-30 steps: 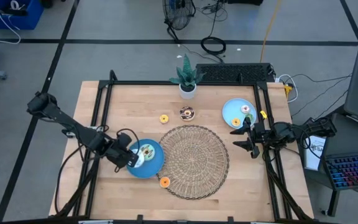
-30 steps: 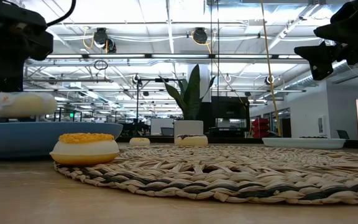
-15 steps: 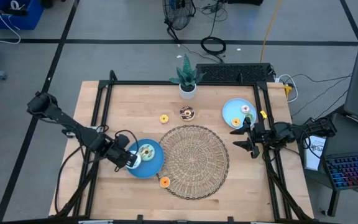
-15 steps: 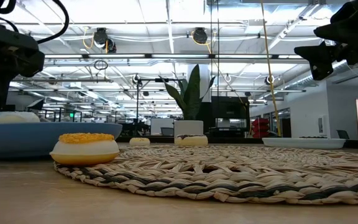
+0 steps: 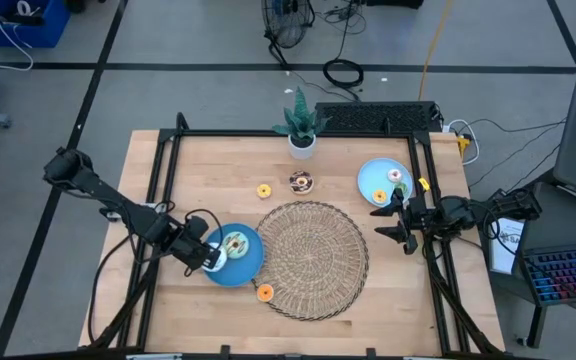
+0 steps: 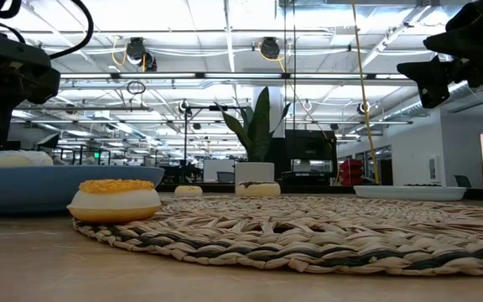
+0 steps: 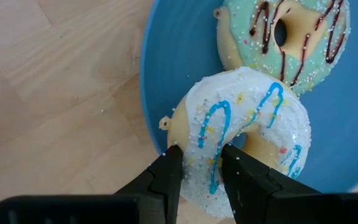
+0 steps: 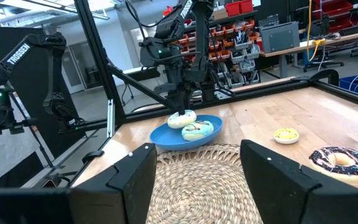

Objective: Pick & Place donuts
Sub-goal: Put the large white donut on the blue plate

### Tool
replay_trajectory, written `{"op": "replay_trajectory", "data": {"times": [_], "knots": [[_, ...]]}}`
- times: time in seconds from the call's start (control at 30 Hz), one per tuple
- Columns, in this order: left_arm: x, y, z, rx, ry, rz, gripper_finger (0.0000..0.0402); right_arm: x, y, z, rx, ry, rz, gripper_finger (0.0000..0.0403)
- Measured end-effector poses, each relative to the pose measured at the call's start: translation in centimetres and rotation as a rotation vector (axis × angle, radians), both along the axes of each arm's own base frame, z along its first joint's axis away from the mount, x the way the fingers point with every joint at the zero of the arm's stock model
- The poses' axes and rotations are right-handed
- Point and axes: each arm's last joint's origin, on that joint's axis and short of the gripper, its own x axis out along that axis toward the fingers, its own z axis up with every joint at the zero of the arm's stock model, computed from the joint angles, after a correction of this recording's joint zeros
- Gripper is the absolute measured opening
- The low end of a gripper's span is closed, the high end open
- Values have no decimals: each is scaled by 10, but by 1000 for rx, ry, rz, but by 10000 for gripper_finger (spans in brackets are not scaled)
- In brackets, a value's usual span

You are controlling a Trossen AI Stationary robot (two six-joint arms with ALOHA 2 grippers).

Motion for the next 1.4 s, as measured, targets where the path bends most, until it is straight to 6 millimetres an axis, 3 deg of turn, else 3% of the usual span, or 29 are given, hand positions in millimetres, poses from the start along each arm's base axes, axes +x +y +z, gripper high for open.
{"op": "replay_trajectory", "data": {"times": [0.23, 0.57, 0.77, 1.1, 1.4], "knots": [[0, 1, 0, 22, -13, 6, 125, 0, 0, 0, 0, 0, 0, 219], [2, -1, 1, -23, -15, 5, 251, 0, 0, 0, 0, 0, 0, 219], [8, -6, 9, -75, -69, -26, 293, 0, 0, 0, 0, 0, 0, 219], [15, -8, 45, -23, -235, -190, 314, 0, 0, 0, 0, 0, 0, 219], [7, -1, 62, 35, -349, -163, 316, 0, 0, 0, 0, -1, 0, 219]]}}
